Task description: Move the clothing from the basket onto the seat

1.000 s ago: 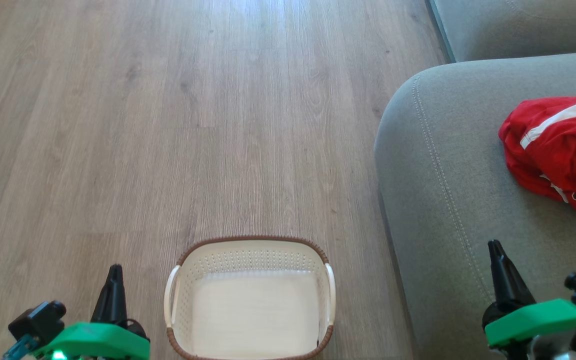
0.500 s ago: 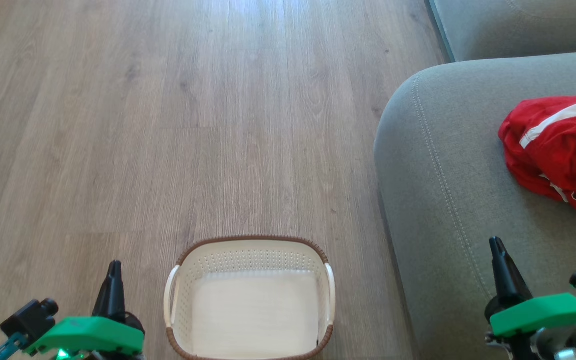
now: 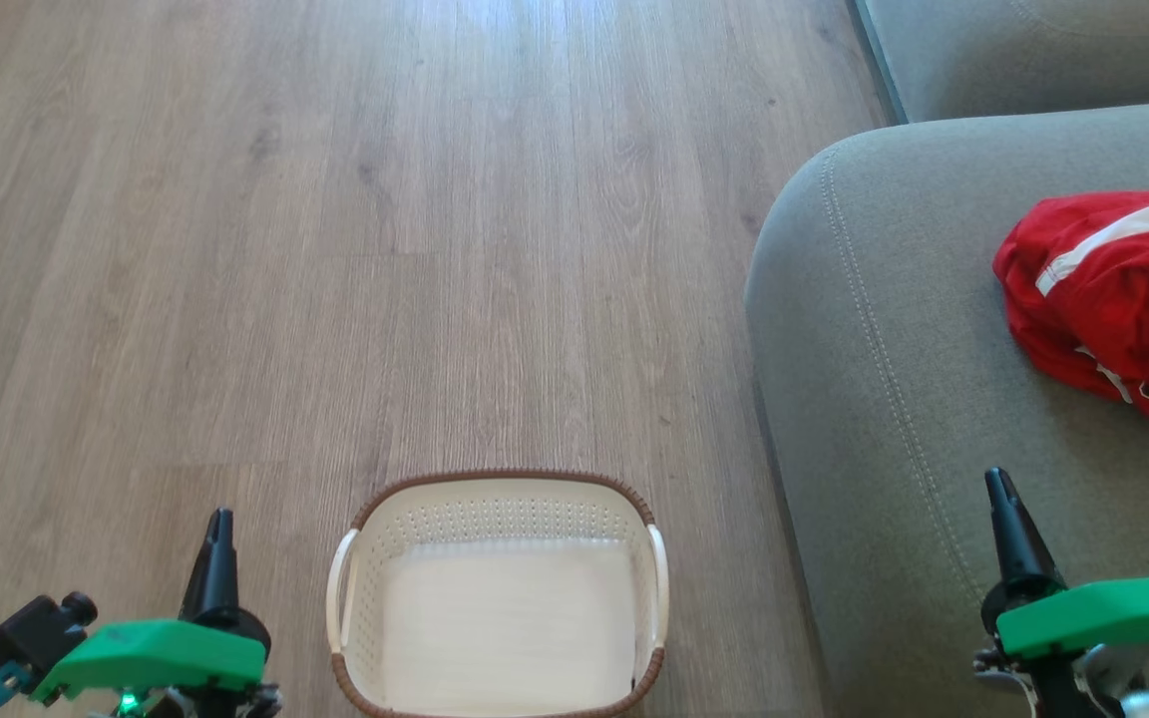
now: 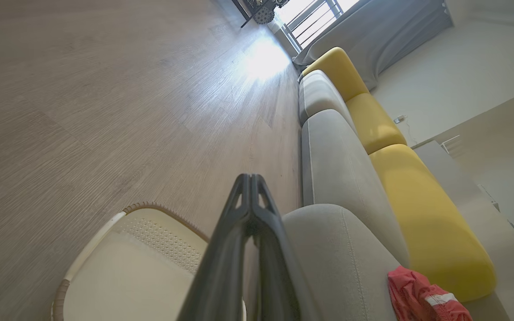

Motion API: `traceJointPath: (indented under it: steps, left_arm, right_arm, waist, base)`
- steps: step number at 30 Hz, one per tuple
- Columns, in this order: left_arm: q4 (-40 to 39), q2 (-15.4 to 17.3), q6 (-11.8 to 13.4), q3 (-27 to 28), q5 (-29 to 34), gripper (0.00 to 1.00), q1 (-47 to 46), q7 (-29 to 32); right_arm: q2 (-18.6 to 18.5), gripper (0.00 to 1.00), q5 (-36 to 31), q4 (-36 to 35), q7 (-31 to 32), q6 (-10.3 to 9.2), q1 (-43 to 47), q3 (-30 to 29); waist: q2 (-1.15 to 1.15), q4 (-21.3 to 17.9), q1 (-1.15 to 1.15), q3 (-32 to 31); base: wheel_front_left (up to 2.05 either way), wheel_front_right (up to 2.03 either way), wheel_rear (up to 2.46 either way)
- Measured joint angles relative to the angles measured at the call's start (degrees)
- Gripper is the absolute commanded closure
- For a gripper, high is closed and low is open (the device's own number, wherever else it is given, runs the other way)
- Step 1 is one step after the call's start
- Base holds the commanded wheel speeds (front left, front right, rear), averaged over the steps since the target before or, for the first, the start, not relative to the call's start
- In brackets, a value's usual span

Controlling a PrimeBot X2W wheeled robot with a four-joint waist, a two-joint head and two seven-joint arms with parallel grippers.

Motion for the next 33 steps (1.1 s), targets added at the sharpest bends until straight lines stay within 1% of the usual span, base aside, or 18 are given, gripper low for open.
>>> traceJointPath:
  steps: [18,33]
  left_arm:
    - [0.3,-0.2,-0.6,0.7,-11.1,1.00,-1.1,2.7]
    - [0.5,-0.4,-1.2,2.0,-20.3,1.00,-3.0,5.2]
  right_arm:
    - [1.4,1.00,9.9,0.7,2.8,0.00,-2.0,-1.4]
    - [1.8,1.00,18.0,1.5,5.3,-0.01,-3.2,-2.7]
  waist:
    - [0.00,-0.1,0.00,0.0]
    - [0.00,-0.2,0.00,0.1]
  base:
    - [0.00,0.00,0.00]
    - [0.00,0.00,0.00]
